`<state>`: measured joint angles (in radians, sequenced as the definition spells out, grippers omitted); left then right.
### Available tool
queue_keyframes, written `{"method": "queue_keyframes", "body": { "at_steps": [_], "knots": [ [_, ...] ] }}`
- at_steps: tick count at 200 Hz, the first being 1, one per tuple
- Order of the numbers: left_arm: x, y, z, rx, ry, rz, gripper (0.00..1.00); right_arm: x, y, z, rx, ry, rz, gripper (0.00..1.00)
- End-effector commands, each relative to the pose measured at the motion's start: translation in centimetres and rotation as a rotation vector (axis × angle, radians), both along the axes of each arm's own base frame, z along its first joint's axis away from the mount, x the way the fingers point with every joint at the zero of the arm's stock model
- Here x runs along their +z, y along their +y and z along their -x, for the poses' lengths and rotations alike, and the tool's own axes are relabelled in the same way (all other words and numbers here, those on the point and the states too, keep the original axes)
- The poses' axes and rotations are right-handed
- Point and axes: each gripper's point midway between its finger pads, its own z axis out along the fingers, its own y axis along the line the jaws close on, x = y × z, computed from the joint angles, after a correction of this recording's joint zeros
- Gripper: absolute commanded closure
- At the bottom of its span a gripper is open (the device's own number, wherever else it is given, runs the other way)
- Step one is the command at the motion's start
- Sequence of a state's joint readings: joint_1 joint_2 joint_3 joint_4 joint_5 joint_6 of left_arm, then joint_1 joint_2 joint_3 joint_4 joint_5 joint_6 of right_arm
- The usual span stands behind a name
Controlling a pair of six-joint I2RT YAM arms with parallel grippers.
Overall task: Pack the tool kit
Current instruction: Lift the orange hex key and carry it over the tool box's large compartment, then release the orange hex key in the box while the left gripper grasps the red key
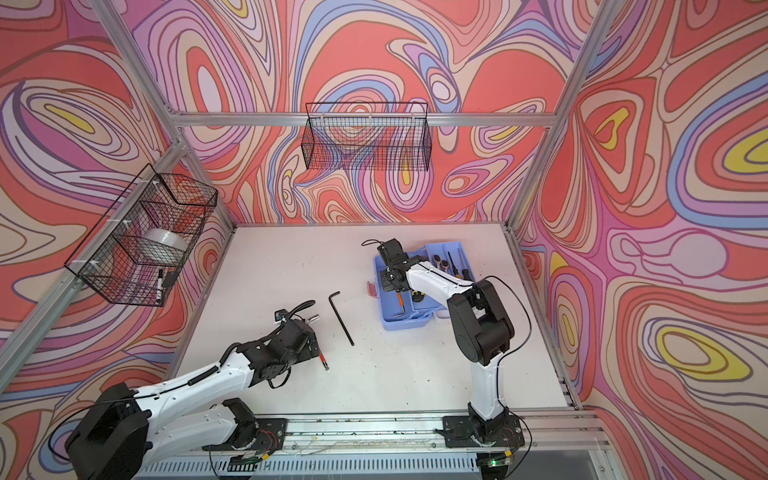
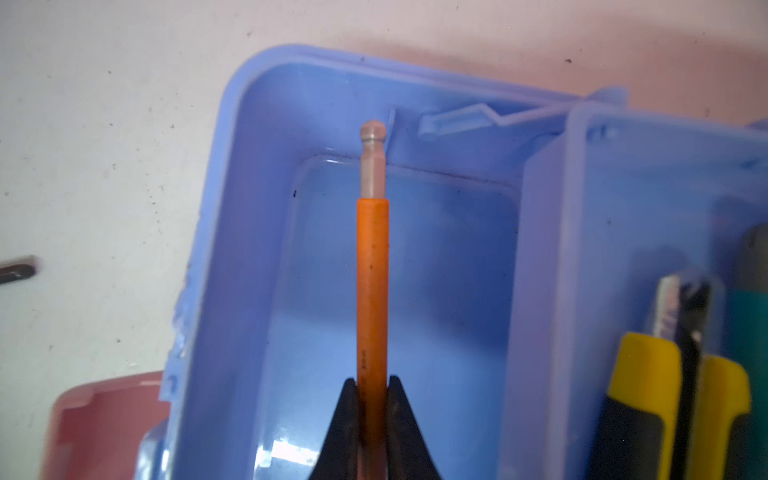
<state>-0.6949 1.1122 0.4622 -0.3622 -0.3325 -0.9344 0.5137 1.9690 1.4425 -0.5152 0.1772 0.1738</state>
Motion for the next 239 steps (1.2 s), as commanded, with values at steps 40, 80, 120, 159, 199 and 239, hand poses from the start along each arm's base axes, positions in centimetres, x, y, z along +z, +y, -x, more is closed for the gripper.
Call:
{"method": "queue_keyframes", "body": {
  "at_steps": [40,80,120,159,199,239],
  "knots": [
    [0.2,-1.7,-0.9,-0.049,0.009,0.019,0.12,-0.9,-1.0,-0.7,-0.02,0.008,0.089,0.89],
    [-0.5,-2.2,-0.8,-0.059,0.03,0.023,0.18,-0.4,-0.9,-0.7,-0.028,0.001,0.07,0.75],
    [0.5,-3.6,-2.0,-0.076,0.008,0.062,0.23,1.4,-0.2,-0.2,-0.028,-0.022,-0.012,0.68],
    [0.2,-4.1,-2.3,-0.089,0.025,0.05,0.28,3.0,1.0,0.6,-0.017,-0.036,-0.112,0.68],
    [-0.3,-3.7,-2.2,-0.08,0.055,0.017,0.36,3.8,1.6,1.4,-0.006,-0.042,-0.157,0.67],
    [-1.2,-3.8,-2.0,-0.085,0.084,0.001,0.48,4.3,1.9,1.8,-0.004,-0.056,-0.191,0.66]
  ]
}}
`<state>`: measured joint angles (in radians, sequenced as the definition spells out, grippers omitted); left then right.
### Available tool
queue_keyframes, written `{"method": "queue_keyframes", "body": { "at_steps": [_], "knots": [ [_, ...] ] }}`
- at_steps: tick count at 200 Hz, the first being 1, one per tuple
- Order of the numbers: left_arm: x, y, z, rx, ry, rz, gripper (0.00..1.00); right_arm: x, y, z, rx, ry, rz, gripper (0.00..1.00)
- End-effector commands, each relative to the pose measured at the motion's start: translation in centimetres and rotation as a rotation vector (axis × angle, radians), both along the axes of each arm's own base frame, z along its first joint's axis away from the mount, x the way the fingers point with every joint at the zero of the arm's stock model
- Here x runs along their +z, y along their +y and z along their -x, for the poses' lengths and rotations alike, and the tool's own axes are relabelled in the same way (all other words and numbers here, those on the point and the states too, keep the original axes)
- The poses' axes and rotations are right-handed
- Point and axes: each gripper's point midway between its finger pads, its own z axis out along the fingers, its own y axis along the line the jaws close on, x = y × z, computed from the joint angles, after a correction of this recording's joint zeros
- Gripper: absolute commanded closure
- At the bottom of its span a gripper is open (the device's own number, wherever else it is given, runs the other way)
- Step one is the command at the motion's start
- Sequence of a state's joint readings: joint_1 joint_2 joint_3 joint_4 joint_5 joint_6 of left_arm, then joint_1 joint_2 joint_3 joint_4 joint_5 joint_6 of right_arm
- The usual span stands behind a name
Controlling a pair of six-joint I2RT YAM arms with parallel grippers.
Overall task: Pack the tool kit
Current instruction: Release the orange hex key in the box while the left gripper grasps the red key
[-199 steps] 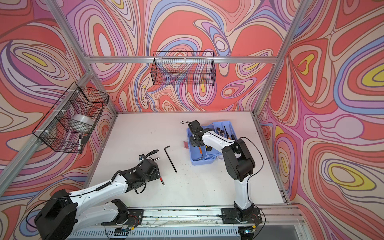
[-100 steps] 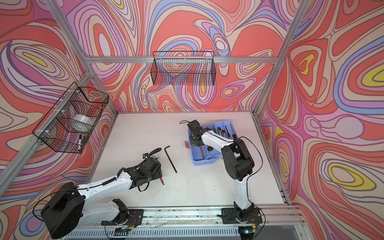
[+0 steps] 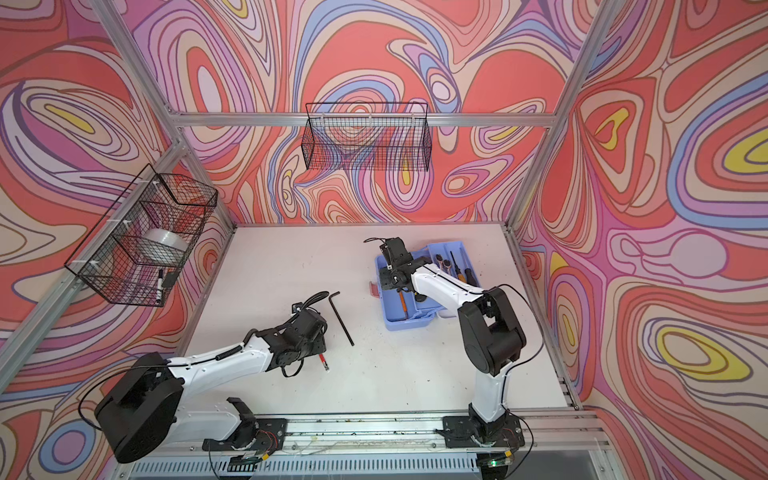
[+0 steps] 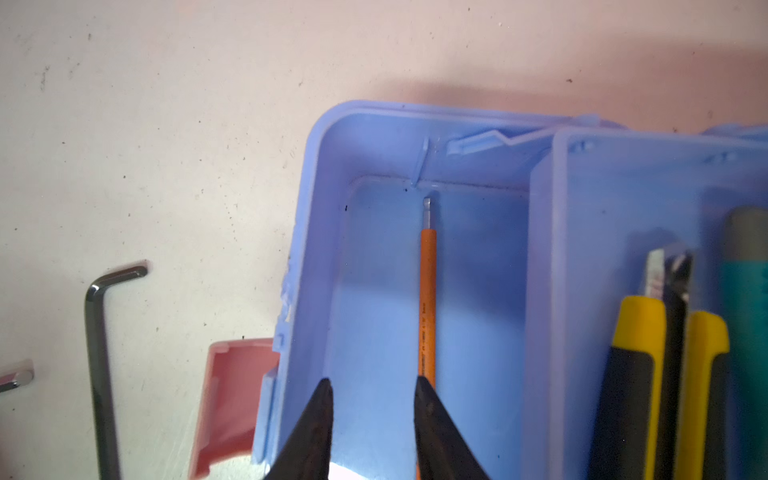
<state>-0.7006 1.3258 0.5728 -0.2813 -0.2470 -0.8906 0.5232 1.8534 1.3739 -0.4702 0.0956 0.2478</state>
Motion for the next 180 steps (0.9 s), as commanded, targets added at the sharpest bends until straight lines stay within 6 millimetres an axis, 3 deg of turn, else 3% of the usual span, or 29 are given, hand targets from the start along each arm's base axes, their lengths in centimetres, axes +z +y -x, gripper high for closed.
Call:
{"method": "queue_keyframes", "body": {
  "at_steps": [1,55,93,112,115,127,180],
  "knots": [
    [-0.2,-0.1,0.0,-0.005,0.018,-0.022,0.48,1.1,0.6,0.4,0.003,-0.022,-0.046,0.66],
    [-1.1,-0.4,-0.2,-0.027,0.056,-0.052,0.71,0.2,0.7,1.8,0.004,0.004,-0.104,0.65],
    [-2.1,-0.3,0.2,-0.038,0.09,-0.069,0.82,-1.5,1.3,3.1,0.013,0.059,-0.16,0.62],
    [-2.5,-0.1,0.4,-0.038,0.1,-0.081,0.86,-2.2,2.1,4.0,0.033,0.085,-0.196,0.6],
    [-2.5,0.0,0.5,-0.038,0.1,-0.083,0.86,-1.3,2.2,4.1,0.036,0.068,-0.21,0.6],
    [-2.6,0.2,0.6,-0.039,0.103,-0.093,0.88,-1.3,2.4,4.5,0.036,0.07,-0.219,0.6],
    [-2.6,1.0,0.9,-0.034,0.099,-0.119,0.95,-2.9,3.3,6.9,0.05,0.12,-0.243,0.6]
  ]
}}
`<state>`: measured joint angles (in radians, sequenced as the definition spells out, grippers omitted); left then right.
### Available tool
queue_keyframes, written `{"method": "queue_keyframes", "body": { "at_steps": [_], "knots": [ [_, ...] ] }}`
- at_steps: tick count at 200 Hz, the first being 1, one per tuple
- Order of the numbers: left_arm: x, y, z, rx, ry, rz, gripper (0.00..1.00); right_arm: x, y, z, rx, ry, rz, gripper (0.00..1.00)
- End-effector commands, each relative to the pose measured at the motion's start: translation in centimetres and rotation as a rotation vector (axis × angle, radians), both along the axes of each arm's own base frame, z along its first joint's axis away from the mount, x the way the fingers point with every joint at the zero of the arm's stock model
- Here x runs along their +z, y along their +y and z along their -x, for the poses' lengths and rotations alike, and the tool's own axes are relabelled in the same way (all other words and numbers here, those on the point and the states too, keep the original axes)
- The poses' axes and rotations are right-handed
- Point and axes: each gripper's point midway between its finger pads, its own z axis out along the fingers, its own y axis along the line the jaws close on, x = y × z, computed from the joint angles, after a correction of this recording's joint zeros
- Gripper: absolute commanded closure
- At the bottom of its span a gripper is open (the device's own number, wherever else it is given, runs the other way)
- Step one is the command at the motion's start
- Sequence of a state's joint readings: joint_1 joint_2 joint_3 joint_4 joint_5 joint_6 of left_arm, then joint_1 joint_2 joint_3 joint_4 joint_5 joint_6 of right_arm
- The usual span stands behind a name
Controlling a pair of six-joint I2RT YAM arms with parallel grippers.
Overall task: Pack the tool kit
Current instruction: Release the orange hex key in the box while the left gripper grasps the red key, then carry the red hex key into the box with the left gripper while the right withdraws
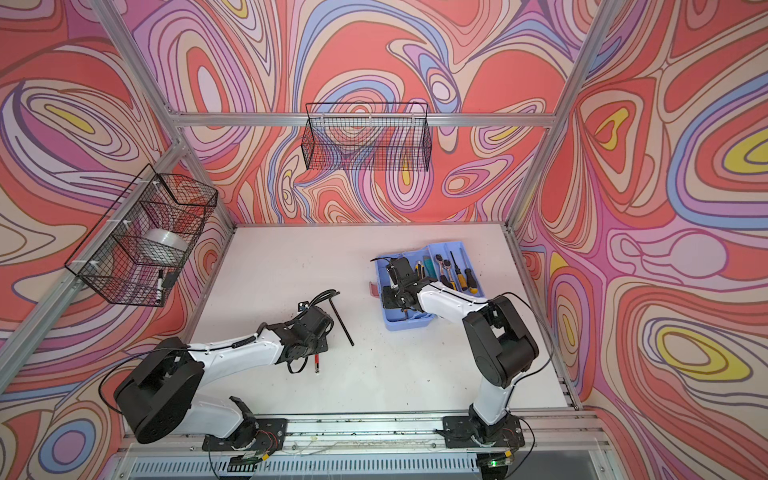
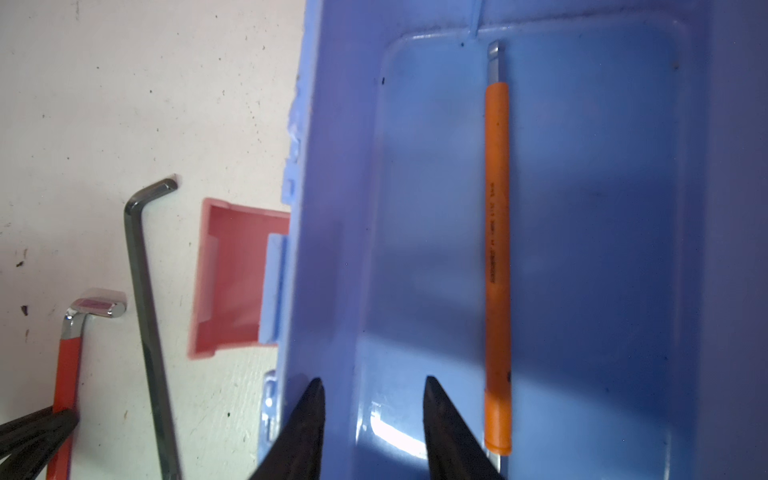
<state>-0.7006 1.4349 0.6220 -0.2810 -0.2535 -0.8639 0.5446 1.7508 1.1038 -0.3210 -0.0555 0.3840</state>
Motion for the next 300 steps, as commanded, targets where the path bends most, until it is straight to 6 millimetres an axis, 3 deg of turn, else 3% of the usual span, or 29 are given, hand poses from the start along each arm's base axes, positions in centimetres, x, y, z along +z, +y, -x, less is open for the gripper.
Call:
{"method": "queue_keyframes", "body": {
  "at_steps": [1,54,103,195,257,300],
  "knots": [
    [-1.3,1.4,1.6,-0.013,0.059,-0.065,0.95,0.8,2.4,1.4,0.05,0.0,-0.08,0.6],
    [-0.1,1.7,1.7,0.004,0.013,-0.032,0.98,-0.4,3.8,4.2,0.067,0.038,-0.088,0.6],
    [1.7,2.0,1.6,0.017,-0.057,0.009,0.98,0.4,4.3,5.3,0.046,0.021,-0.071,0.61],
    [5.9,0.5,0.3,0.02,-0.162,0.124,1.0,3.3,2.8,3.5,-0.11,-0.066,-0.005,0.52],
    [10.6,-2.7,-2.1,-0.013,-0.259,0.268,1.0,6.1,3.0,3.4,-0.112,-0.146,-0.053,0.52],
    [13.5,-7.0,-4.6,-0.061,-0.309,0.414,1.0,8.2,2.4,3.8,-0.114,-0.208,-0.087,0.52]
  ]
}}
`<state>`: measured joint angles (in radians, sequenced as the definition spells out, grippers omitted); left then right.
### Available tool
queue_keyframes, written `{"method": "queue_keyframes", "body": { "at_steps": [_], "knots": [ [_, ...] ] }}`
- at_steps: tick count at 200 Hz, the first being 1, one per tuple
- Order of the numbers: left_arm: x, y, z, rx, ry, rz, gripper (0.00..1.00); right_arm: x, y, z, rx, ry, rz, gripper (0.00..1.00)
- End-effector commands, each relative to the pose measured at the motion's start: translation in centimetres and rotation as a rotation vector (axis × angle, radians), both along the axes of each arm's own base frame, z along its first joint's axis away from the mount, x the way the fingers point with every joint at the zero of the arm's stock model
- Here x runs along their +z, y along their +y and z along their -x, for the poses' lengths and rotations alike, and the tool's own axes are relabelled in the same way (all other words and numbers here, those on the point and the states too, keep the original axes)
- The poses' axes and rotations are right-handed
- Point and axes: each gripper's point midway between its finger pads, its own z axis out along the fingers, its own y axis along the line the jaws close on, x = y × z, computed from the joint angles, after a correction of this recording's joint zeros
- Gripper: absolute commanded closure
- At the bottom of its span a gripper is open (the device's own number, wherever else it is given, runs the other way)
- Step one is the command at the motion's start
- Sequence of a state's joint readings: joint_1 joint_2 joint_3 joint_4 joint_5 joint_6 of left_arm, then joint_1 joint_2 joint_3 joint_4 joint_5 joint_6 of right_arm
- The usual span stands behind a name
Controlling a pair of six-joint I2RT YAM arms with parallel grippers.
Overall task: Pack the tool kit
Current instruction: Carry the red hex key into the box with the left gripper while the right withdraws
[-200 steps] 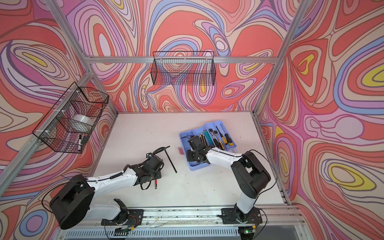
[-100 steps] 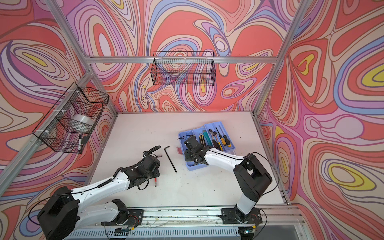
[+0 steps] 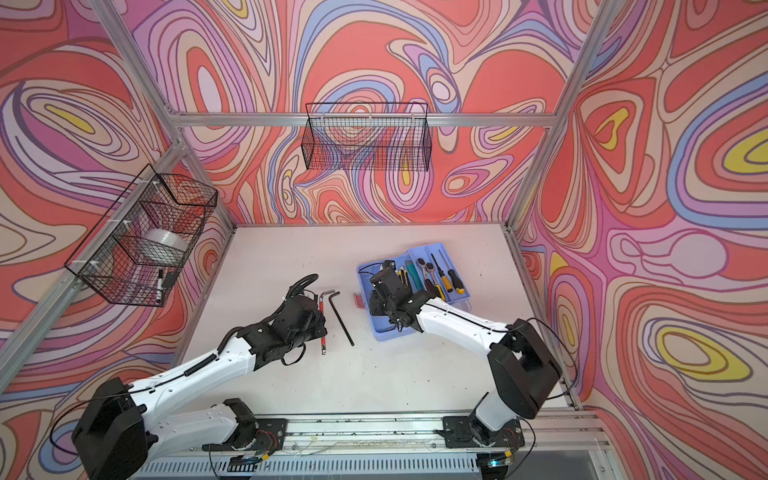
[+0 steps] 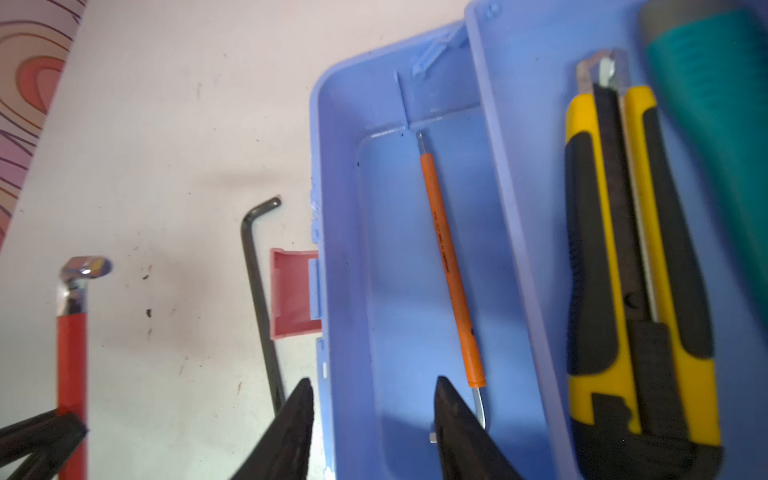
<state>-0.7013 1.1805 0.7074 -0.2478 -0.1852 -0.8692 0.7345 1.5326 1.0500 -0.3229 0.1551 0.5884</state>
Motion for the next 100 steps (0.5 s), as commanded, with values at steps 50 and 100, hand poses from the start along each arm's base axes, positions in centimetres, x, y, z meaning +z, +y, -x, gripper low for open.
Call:
{"method": "queue_keyframes", "body": {
  "at_steps": [50,100],
  "knots": [
    [4.1,-9.1,-4.4,-0.104,-0.073,0.238,1.0,1.8,-2.7,0.9,-0.031,-0.101,0.03,0.47],
    [4.0,-12.8,-6.9,-0.111,-0.057,0.328,1.0,1.2,-6.5,1.8,-0.086,-0.099,0.069,0.4]
  ]
}}
